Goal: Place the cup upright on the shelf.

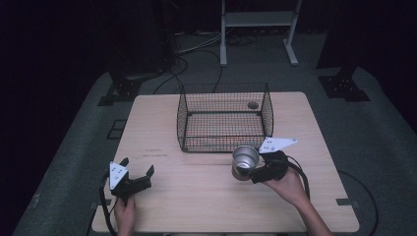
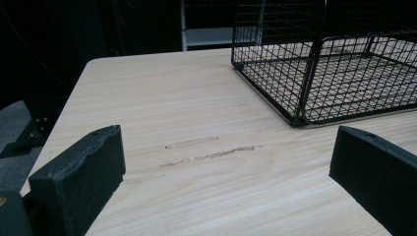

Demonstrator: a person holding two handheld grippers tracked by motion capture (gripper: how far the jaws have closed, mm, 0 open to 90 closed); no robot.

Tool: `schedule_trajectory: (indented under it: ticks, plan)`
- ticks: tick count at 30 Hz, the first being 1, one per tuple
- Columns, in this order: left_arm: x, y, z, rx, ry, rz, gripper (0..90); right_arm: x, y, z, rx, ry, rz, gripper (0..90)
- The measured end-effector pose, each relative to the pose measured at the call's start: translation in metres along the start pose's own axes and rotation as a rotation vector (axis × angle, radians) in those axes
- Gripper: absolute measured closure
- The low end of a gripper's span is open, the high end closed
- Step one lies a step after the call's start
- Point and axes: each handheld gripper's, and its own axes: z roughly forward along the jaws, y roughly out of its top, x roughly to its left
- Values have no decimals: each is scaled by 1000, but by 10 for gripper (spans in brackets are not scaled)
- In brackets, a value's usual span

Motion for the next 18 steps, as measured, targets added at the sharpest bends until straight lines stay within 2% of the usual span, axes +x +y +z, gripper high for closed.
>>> schedule_trajectory:
  ticks: [4, 7, 18]
  plan:
    - [0, 0, 0, 1, 0, -1, 0, -3, 7, -3, -4, 1, -11, 179]
    - [0, 0, 0, 1, 1, 0, 0, -5, 13, -4, -17, 23, 1, 179]
    - [0, 0, 0, 3, 0, -1, 0, -16, 37, -2, -34, 53, 8, 179]
